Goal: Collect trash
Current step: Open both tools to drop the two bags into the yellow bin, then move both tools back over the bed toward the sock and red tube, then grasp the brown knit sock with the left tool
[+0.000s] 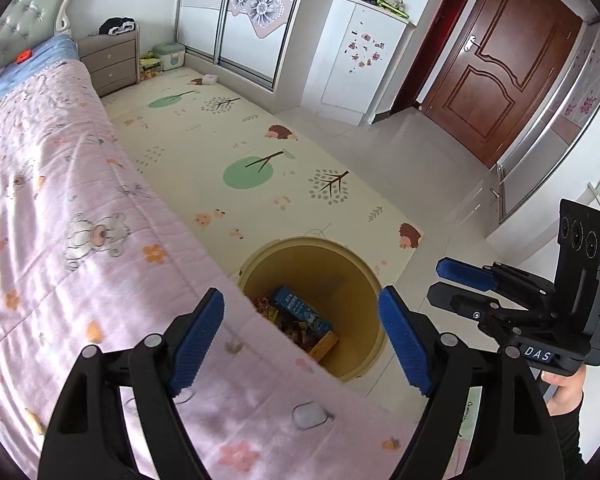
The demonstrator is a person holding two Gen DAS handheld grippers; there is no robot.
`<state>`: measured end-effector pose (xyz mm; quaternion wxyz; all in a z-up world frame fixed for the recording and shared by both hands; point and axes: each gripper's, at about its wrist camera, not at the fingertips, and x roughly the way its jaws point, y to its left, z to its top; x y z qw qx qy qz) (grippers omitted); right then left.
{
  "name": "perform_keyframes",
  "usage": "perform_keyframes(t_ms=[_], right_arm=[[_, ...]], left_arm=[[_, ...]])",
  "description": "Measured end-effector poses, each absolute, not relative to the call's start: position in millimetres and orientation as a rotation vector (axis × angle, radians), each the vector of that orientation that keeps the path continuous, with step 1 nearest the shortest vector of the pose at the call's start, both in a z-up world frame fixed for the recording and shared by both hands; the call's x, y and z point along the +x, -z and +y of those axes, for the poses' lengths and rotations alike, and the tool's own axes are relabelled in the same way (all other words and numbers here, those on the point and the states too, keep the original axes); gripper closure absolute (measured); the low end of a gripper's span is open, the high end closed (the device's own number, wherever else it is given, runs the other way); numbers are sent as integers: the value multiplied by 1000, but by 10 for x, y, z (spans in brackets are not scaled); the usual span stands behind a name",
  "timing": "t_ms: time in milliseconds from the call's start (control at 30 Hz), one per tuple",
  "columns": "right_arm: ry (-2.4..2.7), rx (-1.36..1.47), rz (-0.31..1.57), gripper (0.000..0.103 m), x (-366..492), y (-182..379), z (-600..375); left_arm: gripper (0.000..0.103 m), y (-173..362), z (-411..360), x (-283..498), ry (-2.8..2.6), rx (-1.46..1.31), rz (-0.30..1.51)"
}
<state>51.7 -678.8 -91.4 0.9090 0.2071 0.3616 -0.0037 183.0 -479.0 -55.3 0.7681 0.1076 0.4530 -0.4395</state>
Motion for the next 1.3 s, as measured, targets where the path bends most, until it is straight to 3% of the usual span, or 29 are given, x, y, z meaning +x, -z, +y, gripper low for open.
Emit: perform_keyframes(t_ms=[333, 800, 1300], right_arm=[[-156, 356, 724, 60, 889, 561, -5921], [-375, 247, 756, 60, 1556, 398, -4536], [-456, 188, 809, 60, 2165, 442, -3727]], left_arm=[[24, 179, -3561, 2022, 769, 202, 887], [24, 88, -1605, 2481, 467, 37, 857], [24, 348, -678, 2817, 343, -60, 884]])
